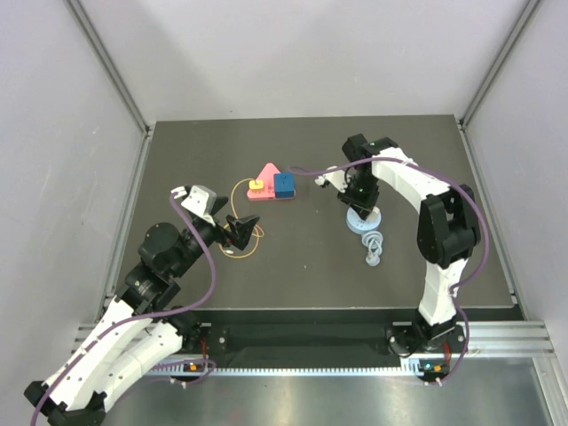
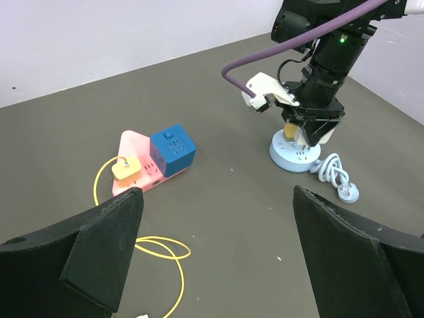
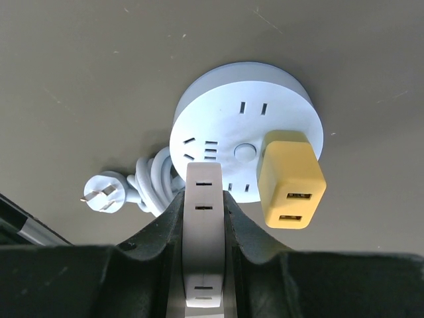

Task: Insert the plug

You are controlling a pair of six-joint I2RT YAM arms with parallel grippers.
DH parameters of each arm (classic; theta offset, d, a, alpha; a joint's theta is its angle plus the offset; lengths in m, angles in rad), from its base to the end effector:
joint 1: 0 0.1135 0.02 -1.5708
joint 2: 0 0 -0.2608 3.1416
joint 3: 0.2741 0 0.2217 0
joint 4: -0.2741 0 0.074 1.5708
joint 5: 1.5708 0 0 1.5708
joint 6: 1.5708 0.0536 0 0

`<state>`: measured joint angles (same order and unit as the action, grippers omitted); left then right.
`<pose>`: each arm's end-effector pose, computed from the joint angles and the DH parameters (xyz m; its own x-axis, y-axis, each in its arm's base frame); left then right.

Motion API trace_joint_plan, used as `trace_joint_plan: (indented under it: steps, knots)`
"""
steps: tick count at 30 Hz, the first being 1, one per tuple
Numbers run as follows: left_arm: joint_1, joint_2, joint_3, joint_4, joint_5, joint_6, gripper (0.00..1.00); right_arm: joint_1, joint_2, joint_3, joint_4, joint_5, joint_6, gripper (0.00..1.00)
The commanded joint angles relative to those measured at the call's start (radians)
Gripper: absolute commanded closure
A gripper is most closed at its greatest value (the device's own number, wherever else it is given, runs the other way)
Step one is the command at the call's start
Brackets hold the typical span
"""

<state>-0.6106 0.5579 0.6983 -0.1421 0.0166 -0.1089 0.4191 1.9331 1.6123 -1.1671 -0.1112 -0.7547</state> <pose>0.1054 -0.0748 0.3406 -0.0652 -0.0870 -0.9941 0.5833 0.8050 -0.1087 0.3122 0.1456 0.2202 -0.3803 -0.9148 -0.1361 -0.9244 0.3808 0.0238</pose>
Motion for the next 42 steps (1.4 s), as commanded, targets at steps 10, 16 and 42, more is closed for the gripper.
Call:
trace_joint_plan:
  steps: [10, 16, 42]
  knots:
    - [-0.003, -0.013, 0.004, 0.053, -0.007, 0.014, 0.02, 0.015, 0.038, 0.038, 0.055, 0.019, -0.015, 1.0]
    - [-0.005, -0.018, 0.004, 0.056, -0.007, 0.015, 0.02, 0.021, 0.047, 0.034, 0.064, 0.027, -0.015, 1.0]
    - [-0.005, -0.023, 0.003, 0.056, -0.007, 0.017, 0.02, 0.035, 0.07, -0.015, 0.076, 0.035, 0.006, 1.0]
